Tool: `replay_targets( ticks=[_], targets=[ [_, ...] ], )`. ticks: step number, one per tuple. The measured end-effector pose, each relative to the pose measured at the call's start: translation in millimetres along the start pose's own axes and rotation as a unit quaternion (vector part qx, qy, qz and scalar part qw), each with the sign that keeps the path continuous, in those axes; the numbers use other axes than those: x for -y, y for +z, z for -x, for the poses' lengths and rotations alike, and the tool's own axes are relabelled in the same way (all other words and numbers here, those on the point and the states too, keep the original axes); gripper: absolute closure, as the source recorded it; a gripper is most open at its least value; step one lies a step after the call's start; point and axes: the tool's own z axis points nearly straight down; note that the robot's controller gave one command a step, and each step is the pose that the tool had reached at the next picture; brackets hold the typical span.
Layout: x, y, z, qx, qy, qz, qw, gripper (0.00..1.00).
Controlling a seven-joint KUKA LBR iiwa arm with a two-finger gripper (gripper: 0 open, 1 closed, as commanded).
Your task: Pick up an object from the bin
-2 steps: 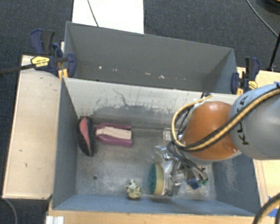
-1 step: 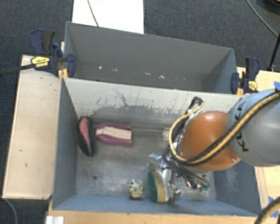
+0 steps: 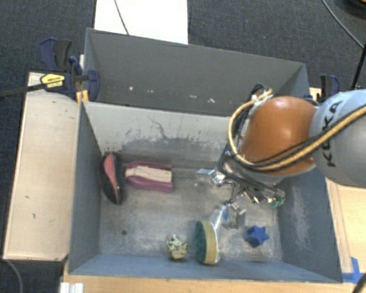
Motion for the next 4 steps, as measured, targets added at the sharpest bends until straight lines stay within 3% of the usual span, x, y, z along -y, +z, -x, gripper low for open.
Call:
replay_targets(
  ticks=[1, 2, 3, 4],
  targets=[
    [32, 41, -83.1, -0.0060, -0.022, 0.003, 0.9997, 0.00],
    [30, 38, -76.7, -0.0011, -0.024, 0.001, 0.9997, 1.00],
    [52, -108, -73.3, 0.0003, -0.004, -0.002, 1.0000, 1.00],
    [50, -104, -74.3, -0.0028, -0.002, 0.002, 1.0000, 0.00]
  ],
)
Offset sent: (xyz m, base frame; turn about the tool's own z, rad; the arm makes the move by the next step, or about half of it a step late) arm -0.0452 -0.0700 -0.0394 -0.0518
